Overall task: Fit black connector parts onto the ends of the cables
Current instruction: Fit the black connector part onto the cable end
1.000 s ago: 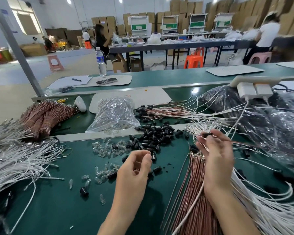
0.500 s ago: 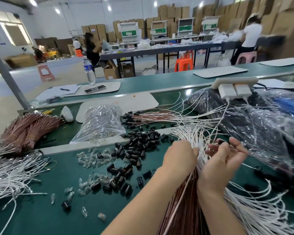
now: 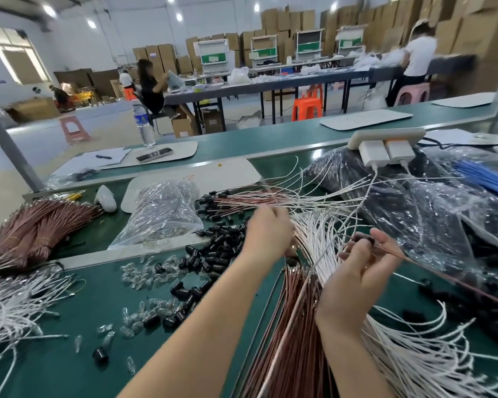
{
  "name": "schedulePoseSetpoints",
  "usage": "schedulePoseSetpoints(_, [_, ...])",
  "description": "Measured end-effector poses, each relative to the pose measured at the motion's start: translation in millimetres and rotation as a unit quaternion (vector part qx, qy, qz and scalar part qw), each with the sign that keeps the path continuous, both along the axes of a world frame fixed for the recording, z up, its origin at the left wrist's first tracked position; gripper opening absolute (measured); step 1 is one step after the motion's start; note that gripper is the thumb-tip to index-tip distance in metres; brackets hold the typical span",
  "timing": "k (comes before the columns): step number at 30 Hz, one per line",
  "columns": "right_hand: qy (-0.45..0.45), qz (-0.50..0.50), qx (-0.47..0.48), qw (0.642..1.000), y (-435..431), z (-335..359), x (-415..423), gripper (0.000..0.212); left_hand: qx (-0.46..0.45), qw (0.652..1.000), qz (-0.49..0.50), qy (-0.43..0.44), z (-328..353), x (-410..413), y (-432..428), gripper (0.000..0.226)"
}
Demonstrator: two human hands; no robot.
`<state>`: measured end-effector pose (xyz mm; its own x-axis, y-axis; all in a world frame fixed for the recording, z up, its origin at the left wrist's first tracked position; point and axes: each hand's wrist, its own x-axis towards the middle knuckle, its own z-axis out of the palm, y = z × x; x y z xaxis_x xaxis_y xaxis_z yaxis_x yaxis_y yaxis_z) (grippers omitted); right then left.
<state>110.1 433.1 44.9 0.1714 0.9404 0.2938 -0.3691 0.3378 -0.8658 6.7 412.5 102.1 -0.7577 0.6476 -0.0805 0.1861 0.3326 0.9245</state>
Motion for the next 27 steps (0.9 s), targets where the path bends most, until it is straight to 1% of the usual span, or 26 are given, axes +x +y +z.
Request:
schedulePoseSetpoints(1, [-0.011, 0.005, 0.013, 1.0, -3.0, 0.1, -0.3, 0.026, 0.066, 0.997, 0.04, -0.023, 10.4, -8.6, -9.0, 0.026])
schedulePoseSetpoints(2, [-0.02, 0.017, 0.024, 0.999, -6.2, -0.5, -1.0, 0.024, 0.139, 0.986, 0.076, -0.045, 21.4, -17.4, -20.4, 0.026])
schedulePoseSetpoints(3, [-0.027, 0.036, 0.031, 0.998, -9.4, -1.0, -1.9, 0.021, 0.216, 0.968, 0.107, -0.071, 31.8, -26.4, -34.5, 0.025])
schedulePoseSetpoints(5, [-0.033, 0.099, 0.031, 0.994, -15.0, -1.6, -5.2, 0.017, 0.352, 0.913, 0.152, -0.14, 44.7, -41.7, -68.9, 0.02])
schedulePoseSetpoints(6, [-0.032, 0.146, 0.021, 0.988, -17.8, -1.5, -7.3, 0.017, 0.394, 0.887, 0.167, -0.175, 45.1, -46.6, -87.0, 0.019])
schedulePoseSetpoints(7, [-0.034, 0.203, 0.007, 0.979, -20.7, -1.0, -9.1, 0.018, 0.416, 0.867, 0.178, -0.207, 41.9, -48.9, -104.5, 0.019])
schedulePoseSetpoints(9, [-0.045, 0.324, -0.02, 0.945, -28.4, -0.2, -11.8, 0.026, 0.428, 0.844, 0.207, -0.251, 25.1, -48.1, -134.3, 0.019])
schedulePoseSetpoints(10, [-0.051, 0.378, -0.031, 0.924, -32.4, -0.4, -13.3, 0.03, 0.424, 0.84, 0.219, -0.259, 13.3, -46.4, -146.0, 0.019])
schedulePoseSetpoints(12, [-0.048, 0.456, -0.062, 0.886, -39.7, -1.0, -16.4, 0.029, 0.407, 0.846, 0.235, -0.252, -12.3, -41.7, -161.3, 0.018])
schedulePoseSetpoints(14, [-0.012, 0.501, -0.116, 0.858, -44.1, -2.0, -18.9, 0.018, 0.387, 0.859, 0.25, -0.224, -34.4, -36.7, -169.6, 0.017])
schedulePoseSetpoints(15, [0.016, 0.517, -0.145, 0.843, -44.9, -2.5, -19.4, 0.016, 0.38, 0.867, 0.251, -0.203, -42.9, -34.5, -171.7, 0.017])
schedulePoseSetpoints(17, [0.06, 0.542, -0.196, 0.815, -45.2, -2.8, -19.4, 0.018, 0.373, 0.88, 0.247, -0.161, -55.0, -32.0, -175.5, 0.018])
schedulePoseSetpoints(20, [0.089, 0.562, -0.25, 0.783, -44.8, -2.3, -18.4, 0.019, 0.364, 0.887, 0.261, -0.116, -63.3, -31.0, -180.9, 0.018])
schedulePoseSetpoints(22, [0.131, 0.557, -0.287, 0.768, -44.2, -1.0, -17.1, 0.018, 0.354, 0.891, 0.265, -0.105, -65.5, -29.1, -182.9, 0.017])
schedulePoseSetpoints(24, [0.18, 0.542, -0.323, 0.755, -43.7, -0.7, -15.3, 0.021, 0.341, 0.894, 0.273, -0.1, -67.9, -28.0, -184.0, 0.018])
schedulePoseSetpoints(26, [0.205, 0.528, -0.344, 0.749, -43.9, -0.8, -14.6, 0.024, 0.327, 0.897, 0.283, -0.092, -68.5, -30.2, -184.6, 0.019])
schedulePoseSetpoints(27, [0.208, 0.526, -0.346, 0.749, -44.4, -1.4, -14.9, 0.023, 0.33, 0.896, 0.279, -0.101, -67.4, -31.1, -185.1, 0.019])
